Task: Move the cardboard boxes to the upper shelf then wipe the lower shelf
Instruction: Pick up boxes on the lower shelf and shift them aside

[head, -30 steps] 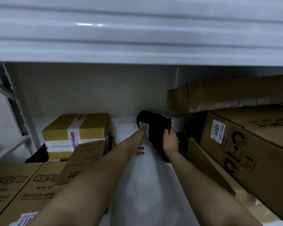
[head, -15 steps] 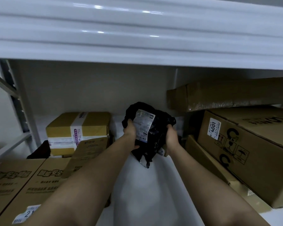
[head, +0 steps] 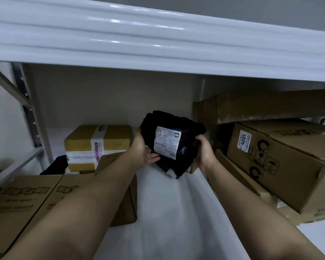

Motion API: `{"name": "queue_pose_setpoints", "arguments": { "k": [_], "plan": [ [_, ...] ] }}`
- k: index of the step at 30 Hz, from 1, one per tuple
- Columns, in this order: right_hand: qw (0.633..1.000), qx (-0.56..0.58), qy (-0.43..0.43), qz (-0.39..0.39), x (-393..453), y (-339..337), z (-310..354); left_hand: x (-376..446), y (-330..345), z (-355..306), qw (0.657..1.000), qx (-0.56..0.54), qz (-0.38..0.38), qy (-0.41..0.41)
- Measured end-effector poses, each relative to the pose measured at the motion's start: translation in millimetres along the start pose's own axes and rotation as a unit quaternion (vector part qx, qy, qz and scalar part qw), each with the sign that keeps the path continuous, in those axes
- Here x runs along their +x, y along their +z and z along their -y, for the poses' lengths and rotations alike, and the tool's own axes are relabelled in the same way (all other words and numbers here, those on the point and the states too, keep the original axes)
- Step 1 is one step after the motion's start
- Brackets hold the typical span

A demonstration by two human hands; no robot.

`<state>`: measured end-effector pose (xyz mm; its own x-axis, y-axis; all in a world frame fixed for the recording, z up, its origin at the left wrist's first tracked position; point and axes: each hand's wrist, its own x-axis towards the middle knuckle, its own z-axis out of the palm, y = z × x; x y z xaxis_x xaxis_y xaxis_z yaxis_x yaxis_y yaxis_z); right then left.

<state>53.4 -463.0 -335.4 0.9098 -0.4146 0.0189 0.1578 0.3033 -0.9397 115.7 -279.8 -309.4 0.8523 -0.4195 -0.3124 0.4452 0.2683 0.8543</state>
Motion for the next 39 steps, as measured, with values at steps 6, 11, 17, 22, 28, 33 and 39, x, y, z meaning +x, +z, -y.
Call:
{"name": "queue_pose_setpoints", "arguments": {
  "k": [6,11,17,22,28,33,39],
  "plan": [
    [0.997,-0.047,-0.019,0.057,-24,-3,-2,-16,-28,-7,0.999,-0.009,0.052,-0.012],
    [0.989,-0.080,-0.079,0.097,-48,-5,-7,-30,-51,-11,0.995,0.019,0.097,-0.004],
    [0.985,-0.094,-0.087,0.112,-85,-2,-10,-48,-63,-16,0.993,0.008,0.116,0.005],
    [0.980,-0.104,-0.073,0.152,-109,-3,-9,-72,-70,-21,0.986,0.040,0.158,0.024],
    [0.972,-0.076,-0.078,0.209,-132,3,-8,-98,-84,-14,0.985,0.066,0.142,0.072],
    [0.959,-0.128,-0.140,0.211,-146,6,-14,-121,-96,-3,0.983,0.133,0.091,0.086],
    [0.931,-0.201,-0.203,0.226,-167,12,-26,-156,-107,13,0.962,0.217,0.076,0.146]
  ]
}}
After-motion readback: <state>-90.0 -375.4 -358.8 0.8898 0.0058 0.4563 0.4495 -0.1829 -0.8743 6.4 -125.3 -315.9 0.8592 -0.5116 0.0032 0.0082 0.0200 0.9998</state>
